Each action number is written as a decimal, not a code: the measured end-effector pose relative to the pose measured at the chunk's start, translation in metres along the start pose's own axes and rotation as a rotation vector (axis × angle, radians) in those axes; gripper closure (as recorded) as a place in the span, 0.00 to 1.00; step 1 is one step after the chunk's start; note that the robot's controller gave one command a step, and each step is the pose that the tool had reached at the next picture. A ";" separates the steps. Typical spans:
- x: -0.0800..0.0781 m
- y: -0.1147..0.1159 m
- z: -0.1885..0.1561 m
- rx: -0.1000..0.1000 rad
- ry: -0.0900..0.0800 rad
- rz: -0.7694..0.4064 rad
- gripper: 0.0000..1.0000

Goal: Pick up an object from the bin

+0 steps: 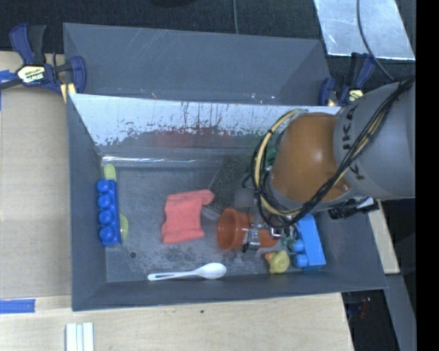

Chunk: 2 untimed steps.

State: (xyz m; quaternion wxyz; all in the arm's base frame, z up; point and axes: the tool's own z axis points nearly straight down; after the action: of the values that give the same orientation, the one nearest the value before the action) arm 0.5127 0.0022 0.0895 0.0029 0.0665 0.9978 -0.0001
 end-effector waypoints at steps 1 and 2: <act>-0.019 0.001 0.012 -0.001 -0.008 -0.034 1.00; -0.019 0.001 0.012 -0.001 -0.008 -0.034 1.00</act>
Offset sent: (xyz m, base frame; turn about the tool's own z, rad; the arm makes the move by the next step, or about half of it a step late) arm 0.0000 0.0000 0.0000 0.0000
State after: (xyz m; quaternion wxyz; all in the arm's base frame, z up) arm 0.5320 0.0005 0.0777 0.0071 0.0497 0.9987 0.0000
